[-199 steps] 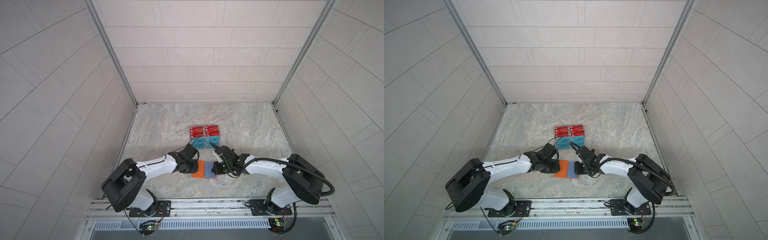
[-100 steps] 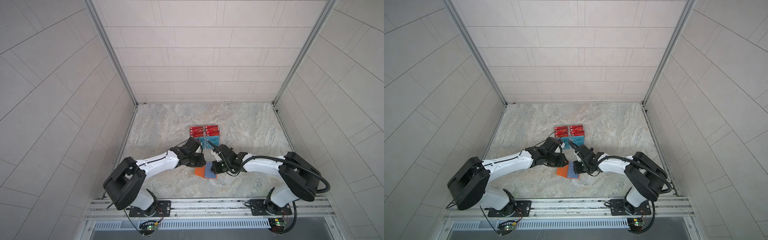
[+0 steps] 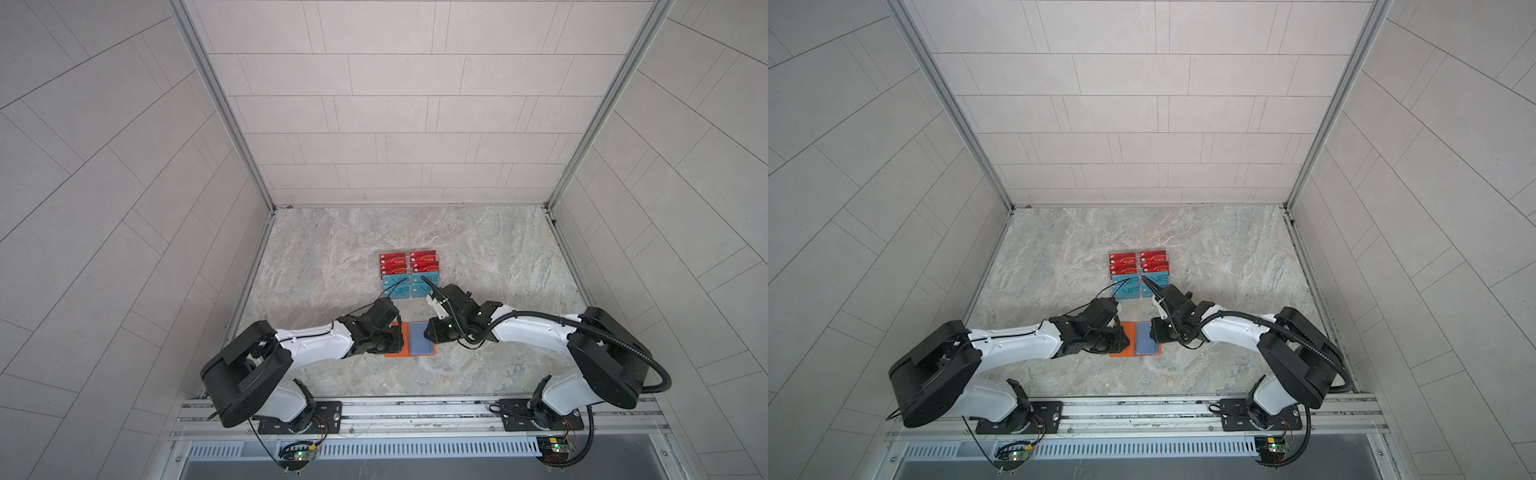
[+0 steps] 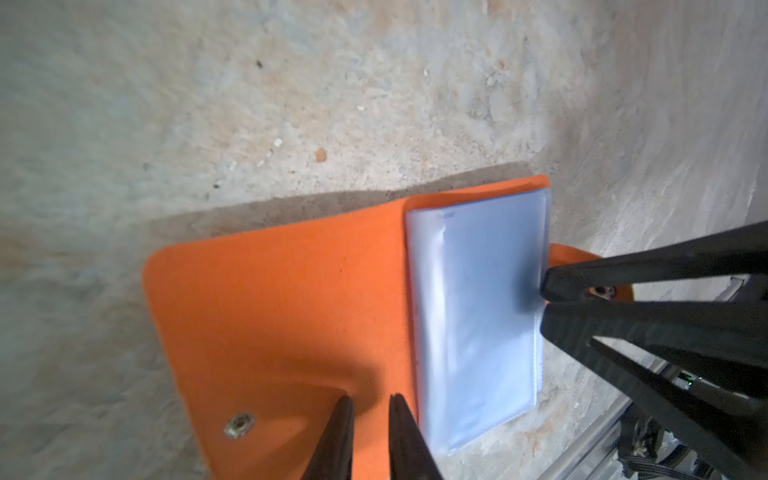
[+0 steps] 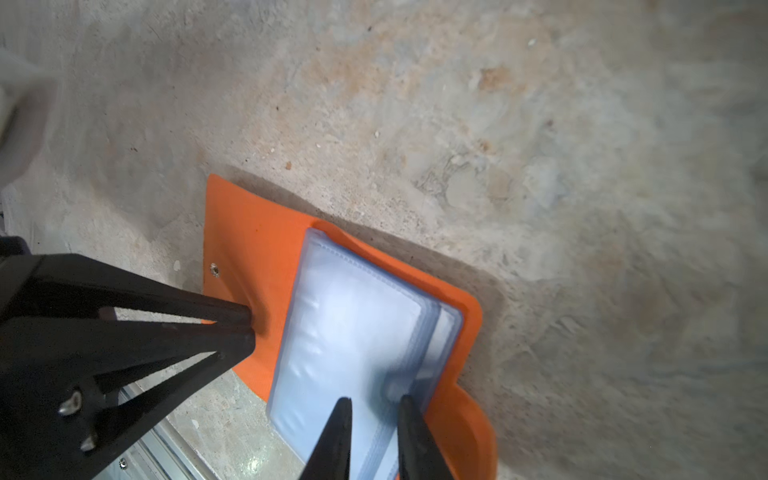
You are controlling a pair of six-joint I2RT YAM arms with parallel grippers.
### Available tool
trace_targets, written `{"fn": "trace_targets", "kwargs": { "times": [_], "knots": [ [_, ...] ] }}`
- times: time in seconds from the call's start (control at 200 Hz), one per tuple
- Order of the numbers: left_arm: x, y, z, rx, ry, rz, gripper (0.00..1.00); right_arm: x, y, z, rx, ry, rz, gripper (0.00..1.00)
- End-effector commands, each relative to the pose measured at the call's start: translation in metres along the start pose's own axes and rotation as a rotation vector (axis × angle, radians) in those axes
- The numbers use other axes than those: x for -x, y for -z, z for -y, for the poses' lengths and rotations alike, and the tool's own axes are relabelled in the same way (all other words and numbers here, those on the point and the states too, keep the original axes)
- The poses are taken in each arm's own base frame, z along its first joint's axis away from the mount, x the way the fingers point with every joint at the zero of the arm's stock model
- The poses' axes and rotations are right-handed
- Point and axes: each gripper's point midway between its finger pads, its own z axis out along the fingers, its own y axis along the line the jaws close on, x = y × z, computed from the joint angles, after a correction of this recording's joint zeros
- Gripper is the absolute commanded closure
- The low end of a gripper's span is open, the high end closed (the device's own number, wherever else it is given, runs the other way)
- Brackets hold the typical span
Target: Put the credit cards into the card holder
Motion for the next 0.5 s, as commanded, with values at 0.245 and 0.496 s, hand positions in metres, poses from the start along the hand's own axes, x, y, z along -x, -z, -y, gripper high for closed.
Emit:
{"fn": "trace_targets", "kwargs": {
  "times": [0.245,0.496],
  "knots": [
    [0.003,0.007,0.008,-0.001,0.050,0.036,0.77,0.000,-0.003,0.011,-0.038,-0.004,-0.024,0.77],
    [0.027,0.018,0.043,-0.071,0.004,0.050,0.67,0.000,-0.005,0.014,-0.058,0.007,-0.027,0.78]
  ]
}}
